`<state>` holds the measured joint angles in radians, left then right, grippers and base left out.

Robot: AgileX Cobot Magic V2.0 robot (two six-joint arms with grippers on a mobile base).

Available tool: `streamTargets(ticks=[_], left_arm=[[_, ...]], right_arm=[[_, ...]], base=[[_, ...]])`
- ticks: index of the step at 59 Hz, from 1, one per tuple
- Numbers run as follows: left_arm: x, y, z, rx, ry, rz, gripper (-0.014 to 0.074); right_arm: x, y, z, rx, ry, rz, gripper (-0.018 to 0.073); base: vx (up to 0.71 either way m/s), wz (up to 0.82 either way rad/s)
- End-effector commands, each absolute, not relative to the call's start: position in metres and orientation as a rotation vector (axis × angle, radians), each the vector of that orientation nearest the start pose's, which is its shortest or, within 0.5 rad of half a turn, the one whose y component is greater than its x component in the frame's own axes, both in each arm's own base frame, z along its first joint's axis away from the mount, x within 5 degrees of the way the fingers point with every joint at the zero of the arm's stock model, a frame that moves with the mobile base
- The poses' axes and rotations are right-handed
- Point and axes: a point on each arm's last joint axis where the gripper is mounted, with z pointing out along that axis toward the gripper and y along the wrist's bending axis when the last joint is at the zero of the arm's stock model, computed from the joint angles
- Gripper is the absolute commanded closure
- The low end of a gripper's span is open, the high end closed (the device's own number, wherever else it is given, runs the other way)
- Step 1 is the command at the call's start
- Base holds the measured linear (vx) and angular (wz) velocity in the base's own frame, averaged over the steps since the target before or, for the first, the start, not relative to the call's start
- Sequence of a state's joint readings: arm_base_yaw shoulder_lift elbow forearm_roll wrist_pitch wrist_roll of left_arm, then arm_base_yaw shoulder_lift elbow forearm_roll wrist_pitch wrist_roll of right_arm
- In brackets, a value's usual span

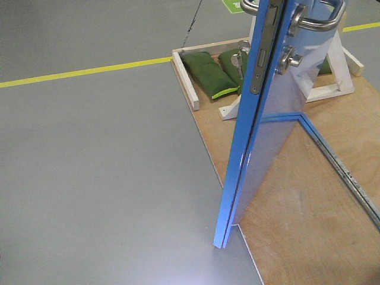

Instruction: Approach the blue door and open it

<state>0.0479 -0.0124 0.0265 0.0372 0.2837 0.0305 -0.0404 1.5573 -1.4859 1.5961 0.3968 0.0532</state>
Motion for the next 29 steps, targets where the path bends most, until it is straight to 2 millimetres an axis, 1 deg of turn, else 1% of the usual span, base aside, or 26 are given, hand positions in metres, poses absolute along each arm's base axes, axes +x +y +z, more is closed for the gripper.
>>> streamTargets(ticks=[1, 29], left_arm=[[0.0552, 0.0029, 0.1862, 0.008, 1.688, 0.079, 0.0526], [0.0552, 0.0029, 0.1862, 0.008, 1.688, 0.079, 0.0526]], right_arm=[[0.3563, 0.0219, 0.461, 0.995, 1.367, 1.577, 0.0557], [0.3563, 0.0219, 0.461, 0.994, 1.368, 1.577, 0.0557]], base=[[0.0, 0.0], [0.0, 0.0]])
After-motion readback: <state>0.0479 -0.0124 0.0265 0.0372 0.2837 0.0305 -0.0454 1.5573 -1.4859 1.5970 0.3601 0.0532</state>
